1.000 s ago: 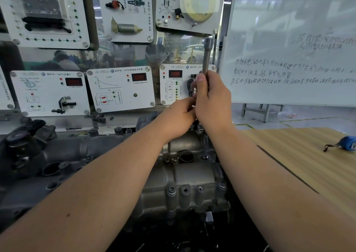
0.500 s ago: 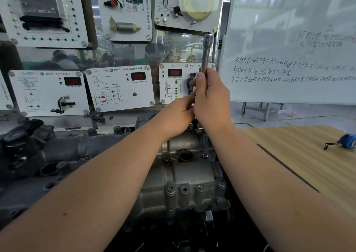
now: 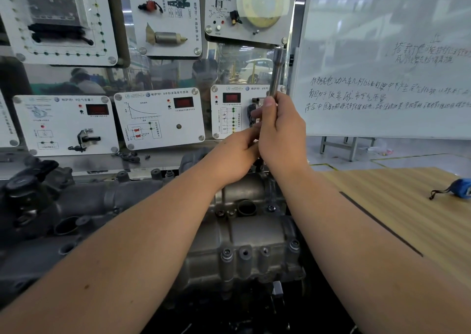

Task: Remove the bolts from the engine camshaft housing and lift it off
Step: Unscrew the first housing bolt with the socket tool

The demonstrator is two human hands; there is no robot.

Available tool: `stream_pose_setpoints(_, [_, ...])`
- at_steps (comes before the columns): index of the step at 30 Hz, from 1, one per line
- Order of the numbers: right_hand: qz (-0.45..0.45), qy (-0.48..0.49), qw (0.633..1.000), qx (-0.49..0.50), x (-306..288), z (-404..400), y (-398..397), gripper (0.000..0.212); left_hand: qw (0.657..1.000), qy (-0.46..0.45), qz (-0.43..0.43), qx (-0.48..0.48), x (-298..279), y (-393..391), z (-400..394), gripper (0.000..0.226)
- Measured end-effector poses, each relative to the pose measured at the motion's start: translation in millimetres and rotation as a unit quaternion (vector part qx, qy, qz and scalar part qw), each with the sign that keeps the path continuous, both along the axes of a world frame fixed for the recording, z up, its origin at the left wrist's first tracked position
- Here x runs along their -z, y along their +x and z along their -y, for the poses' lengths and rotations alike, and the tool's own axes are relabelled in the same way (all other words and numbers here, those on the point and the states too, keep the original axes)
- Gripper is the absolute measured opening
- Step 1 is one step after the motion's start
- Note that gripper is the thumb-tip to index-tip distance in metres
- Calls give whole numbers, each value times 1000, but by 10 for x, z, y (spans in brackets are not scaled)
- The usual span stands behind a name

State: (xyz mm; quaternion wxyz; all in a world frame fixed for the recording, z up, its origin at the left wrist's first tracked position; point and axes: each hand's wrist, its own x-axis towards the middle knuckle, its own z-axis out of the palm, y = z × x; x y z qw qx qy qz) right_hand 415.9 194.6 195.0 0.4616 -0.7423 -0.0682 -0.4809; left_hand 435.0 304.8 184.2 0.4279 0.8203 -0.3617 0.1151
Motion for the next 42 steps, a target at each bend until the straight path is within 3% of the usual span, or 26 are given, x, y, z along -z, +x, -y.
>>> stream_pose_setpoints(3, [-1,4,1000,-2,1,-8,-21,26,1000,-1,10,-1,-7,11,-12,37])
stream_pose_setpoints(7, [-11,-5,1000,3,-3,-16,-18,22,1000,-9,5,-1,0,0,-7,30])
stream_pose_setpoints(16, [-10,9,1000,-8,8,-13,-25,26,1000,-17,-8,3,-5,-7,-4,36])
stream_pose_setpoints(20, [3,3,1000,10,1,-4,-25,17,1000,-18,0,9,-7,-52,6,41])
stream_pose_setpoints(24, [-9,-8,1000,4,-4,-11,-13,23,1000,-10,3,-4,2,-40,21,31])
stream_pose_setpoints(42, [2,4,1000,-10,9,6,20,24,1000,-1,16,-2,-15,5,-5,34])
